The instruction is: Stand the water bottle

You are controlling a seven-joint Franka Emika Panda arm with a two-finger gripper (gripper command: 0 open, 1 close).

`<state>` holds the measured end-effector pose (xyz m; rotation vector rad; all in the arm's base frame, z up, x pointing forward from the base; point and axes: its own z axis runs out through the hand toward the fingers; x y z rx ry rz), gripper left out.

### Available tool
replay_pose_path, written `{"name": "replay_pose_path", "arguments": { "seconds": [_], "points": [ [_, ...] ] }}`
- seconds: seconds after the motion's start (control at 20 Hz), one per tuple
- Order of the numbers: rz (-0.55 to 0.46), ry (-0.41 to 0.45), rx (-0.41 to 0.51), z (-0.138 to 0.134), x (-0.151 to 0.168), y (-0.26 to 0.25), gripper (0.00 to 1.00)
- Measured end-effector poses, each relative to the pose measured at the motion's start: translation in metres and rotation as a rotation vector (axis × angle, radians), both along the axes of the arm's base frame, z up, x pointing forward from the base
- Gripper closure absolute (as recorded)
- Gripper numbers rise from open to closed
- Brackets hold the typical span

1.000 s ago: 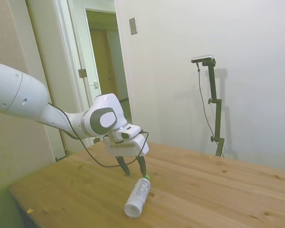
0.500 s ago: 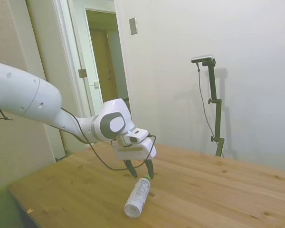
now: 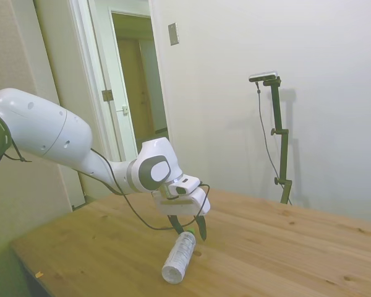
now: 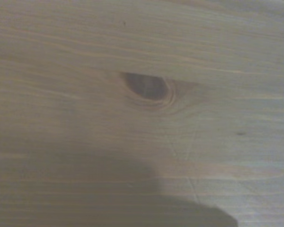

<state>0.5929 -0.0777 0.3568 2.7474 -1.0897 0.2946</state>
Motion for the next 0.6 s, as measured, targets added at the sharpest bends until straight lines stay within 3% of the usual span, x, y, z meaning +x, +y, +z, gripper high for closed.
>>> {"name": "replay_pose_path", "arguments": {
  "seconds": [0.6],
  "points": [
    [-0.032,0.007,0.0,-0.003,-0.004,-0.017,1.0]
  ]
}}
